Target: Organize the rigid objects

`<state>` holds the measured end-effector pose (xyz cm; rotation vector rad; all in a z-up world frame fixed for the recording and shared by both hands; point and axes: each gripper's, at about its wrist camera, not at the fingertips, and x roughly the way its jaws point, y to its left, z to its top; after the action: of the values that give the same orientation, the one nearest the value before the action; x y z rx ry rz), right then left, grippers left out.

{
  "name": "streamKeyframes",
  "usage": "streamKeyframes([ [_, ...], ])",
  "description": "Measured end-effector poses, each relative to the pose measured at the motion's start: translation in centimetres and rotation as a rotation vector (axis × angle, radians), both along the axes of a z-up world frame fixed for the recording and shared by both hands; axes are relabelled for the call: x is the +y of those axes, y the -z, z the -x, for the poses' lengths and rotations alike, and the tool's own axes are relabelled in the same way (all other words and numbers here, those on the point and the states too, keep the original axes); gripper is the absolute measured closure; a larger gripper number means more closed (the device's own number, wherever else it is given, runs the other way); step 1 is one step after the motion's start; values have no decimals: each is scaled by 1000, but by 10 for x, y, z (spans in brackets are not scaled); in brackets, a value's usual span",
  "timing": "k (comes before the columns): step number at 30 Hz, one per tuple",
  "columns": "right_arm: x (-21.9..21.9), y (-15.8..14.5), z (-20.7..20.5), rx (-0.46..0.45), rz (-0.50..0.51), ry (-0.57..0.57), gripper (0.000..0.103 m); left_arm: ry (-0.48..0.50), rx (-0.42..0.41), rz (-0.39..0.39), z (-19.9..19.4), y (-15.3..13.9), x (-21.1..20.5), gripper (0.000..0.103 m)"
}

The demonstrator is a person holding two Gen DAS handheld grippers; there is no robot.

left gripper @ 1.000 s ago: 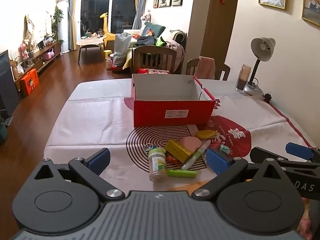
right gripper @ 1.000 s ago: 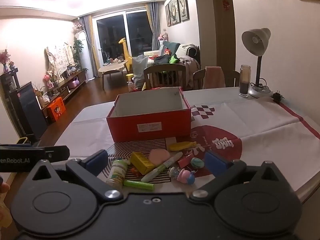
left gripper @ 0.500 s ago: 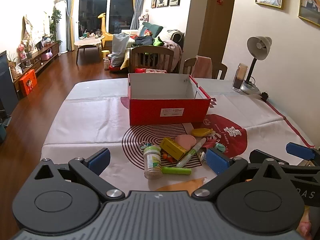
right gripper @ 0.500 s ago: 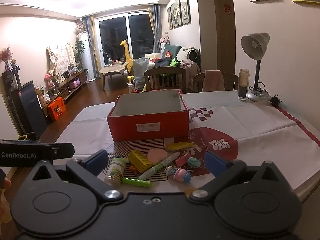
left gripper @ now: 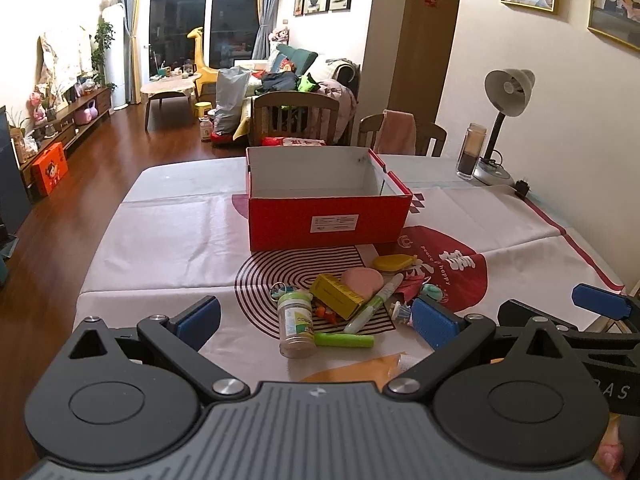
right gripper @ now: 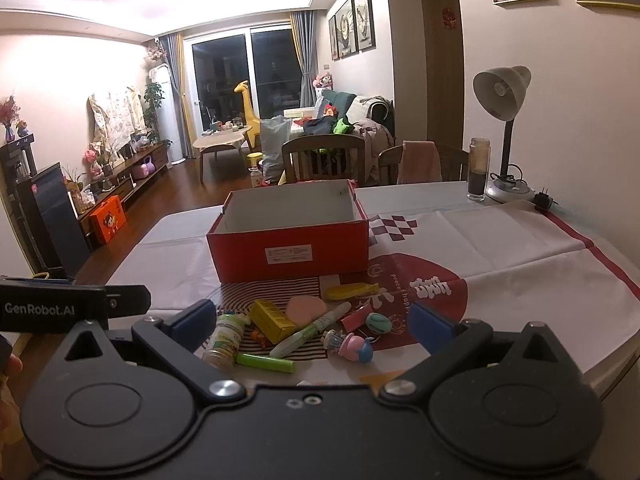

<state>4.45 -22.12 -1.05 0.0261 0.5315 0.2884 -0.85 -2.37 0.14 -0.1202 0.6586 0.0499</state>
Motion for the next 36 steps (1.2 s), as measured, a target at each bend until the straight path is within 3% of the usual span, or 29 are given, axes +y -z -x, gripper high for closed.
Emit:
streamKeyframes([
  [26,-1,-1,-8,-9,40,-50,2,15,-10,42,-9,0,8,0],
  [31,-7,18,-20,38,107,-114,1,-22,5,37,-27,9,19,0],
  [36,-8,46,-37,116,144,-177,1,-50,36,137,-45,29,30,0],
])
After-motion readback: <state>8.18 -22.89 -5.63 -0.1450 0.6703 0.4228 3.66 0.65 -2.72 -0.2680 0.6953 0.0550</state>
